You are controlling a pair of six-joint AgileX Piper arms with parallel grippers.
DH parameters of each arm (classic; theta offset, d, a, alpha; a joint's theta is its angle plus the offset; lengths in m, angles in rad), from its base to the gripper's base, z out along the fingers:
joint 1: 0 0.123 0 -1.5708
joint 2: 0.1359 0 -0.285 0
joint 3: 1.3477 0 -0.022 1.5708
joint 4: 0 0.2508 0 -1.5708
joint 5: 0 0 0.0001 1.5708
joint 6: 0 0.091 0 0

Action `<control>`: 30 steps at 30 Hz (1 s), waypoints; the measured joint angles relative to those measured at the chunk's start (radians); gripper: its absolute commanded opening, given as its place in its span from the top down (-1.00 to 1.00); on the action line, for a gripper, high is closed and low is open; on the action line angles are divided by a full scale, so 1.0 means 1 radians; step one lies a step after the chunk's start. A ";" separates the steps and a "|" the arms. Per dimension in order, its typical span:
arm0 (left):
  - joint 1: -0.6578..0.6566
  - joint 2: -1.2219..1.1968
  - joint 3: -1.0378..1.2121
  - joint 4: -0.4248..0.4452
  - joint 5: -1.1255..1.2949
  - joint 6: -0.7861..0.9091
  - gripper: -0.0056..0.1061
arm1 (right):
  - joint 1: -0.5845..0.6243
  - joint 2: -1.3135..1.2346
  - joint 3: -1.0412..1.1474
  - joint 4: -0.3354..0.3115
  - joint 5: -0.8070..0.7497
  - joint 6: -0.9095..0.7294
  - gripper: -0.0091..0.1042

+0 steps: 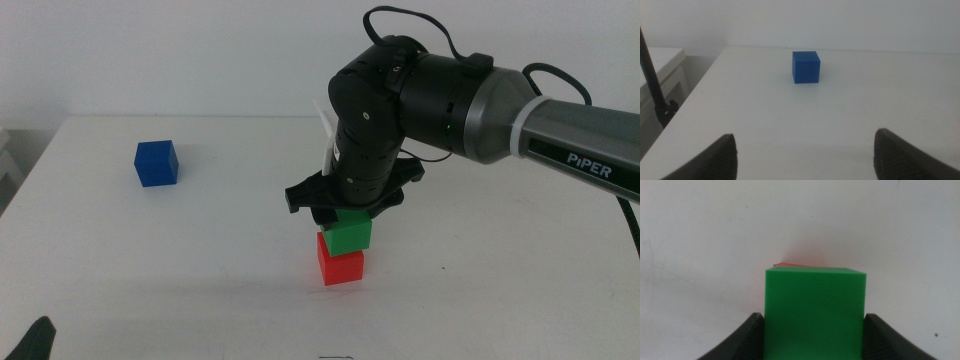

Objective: Stack red cubes first, then green, then blue cubes in a specific spot.

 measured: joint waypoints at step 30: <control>0.000 0.000 0.000 0.000 0.000 0.000 -0.78 | 0.003 0.029 0.000 0.008 -0.006 0.016 0.84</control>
